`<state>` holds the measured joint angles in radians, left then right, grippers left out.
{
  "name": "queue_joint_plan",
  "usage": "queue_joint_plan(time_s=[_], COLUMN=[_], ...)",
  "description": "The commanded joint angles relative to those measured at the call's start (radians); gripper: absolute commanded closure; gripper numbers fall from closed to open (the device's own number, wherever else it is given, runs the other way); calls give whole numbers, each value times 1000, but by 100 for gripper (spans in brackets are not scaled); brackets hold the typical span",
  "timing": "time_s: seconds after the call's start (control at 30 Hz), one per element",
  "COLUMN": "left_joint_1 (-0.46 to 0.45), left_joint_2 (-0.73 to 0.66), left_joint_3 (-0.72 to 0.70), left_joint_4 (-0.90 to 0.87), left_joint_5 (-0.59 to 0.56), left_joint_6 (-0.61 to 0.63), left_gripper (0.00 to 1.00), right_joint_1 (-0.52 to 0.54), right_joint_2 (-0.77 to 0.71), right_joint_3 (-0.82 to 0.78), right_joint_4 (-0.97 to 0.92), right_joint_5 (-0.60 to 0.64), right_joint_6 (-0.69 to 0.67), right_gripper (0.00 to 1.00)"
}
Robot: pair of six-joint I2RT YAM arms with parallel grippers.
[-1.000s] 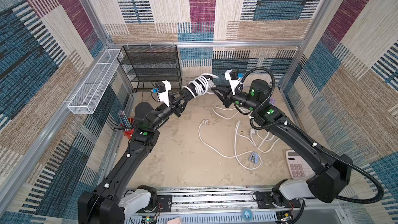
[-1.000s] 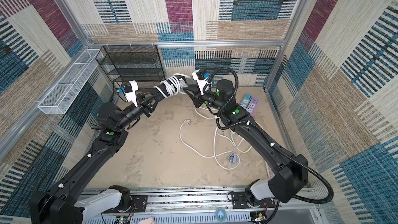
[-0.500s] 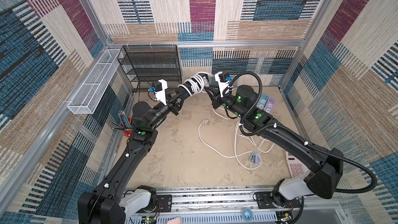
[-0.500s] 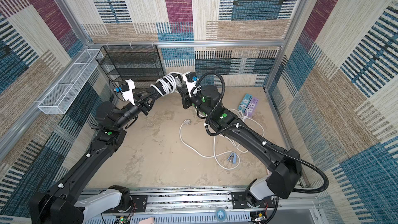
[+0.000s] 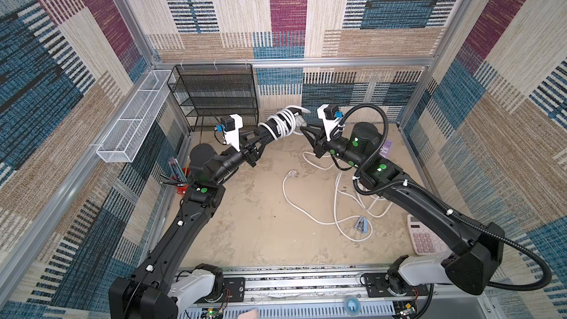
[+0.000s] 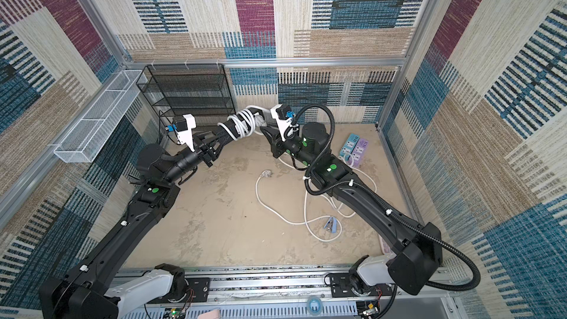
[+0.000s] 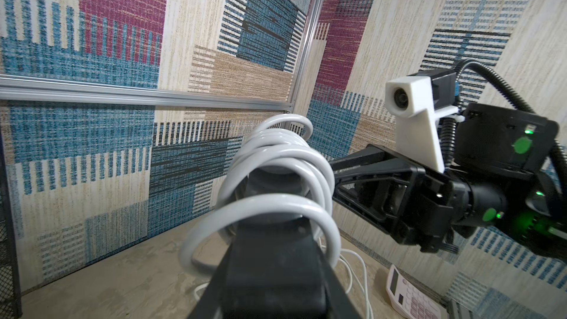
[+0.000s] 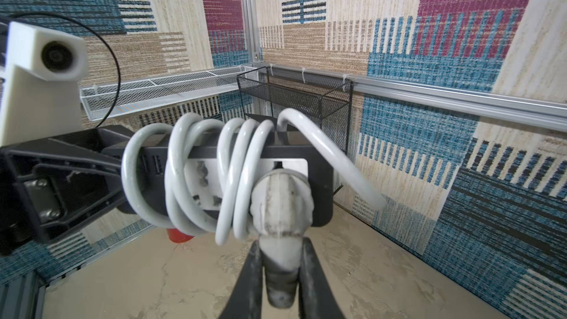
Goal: Unwrap the cord wrapped around the power strip
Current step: Remove the plug from the power strip.
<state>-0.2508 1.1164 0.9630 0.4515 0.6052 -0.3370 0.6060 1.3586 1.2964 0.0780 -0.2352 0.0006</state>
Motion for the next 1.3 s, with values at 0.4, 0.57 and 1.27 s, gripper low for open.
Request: queue_joint_plan(time_s=[0.4,0.57,1.27], left_joint_1=[52,51,70], left_joint_2=[34,41,27], left_joint_3=[22,23,25], left_joint_4=[3,7,7], left_joint_5=[-34,-35,-43], left_joint_6=[-9,-23,-21], left_gripper=[100,100,100], right_joint_1=[47,130,74], right_joint_2=[13,83,-175], right_joint_3=[-2,40,-321], right_joint_4=[113,130,363], right_joint_5=[113,147,-42], right_joint_6=[-1,-10,-17], right_gripper=[98,98,96])
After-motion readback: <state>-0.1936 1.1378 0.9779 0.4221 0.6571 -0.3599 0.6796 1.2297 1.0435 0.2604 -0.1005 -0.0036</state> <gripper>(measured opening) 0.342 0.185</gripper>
